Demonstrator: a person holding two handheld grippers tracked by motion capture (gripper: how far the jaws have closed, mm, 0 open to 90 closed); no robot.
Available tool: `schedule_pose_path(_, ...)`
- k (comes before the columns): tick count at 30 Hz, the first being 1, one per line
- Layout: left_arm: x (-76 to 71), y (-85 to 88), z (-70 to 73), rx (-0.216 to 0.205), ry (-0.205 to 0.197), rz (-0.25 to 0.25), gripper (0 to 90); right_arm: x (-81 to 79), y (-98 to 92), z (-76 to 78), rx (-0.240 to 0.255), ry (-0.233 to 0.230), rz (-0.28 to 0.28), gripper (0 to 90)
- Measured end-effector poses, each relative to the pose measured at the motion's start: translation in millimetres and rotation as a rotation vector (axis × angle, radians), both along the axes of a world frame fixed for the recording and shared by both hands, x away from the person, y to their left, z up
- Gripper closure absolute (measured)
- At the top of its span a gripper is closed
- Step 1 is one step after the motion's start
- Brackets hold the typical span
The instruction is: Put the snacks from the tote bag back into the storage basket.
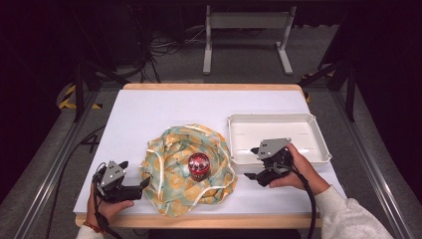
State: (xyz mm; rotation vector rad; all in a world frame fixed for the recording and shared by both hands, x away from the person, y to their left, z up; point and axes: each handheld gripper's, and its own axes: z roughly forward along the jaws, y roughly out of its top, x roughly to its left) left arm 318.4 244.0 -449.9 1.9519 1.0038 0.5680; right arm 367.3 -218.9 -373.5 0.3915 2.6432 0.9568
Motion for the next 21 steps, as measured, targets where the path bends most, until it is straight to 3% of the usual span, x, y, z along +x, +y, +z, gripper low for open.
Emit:
schedule_pose_path(9,-2.3,0.8,0.9,0.004,-0.011,0.000,6.5,8.7,35.3,17.3,-0.039,0.032,0.080,20.4)
schedule_pose_path(10,-2.5,0.7,0.6,0.000,-0.010,0.000,6.5,12.4,46.5,20.5,-0.070,0.038,0.106,19.9)
schedule_pose_path(21,-3.6,0.7,-0.9,0.009,0.004,-0.006,6.2,25.0,99.0,24.1,-0.187,0.052,0.171,19.0)
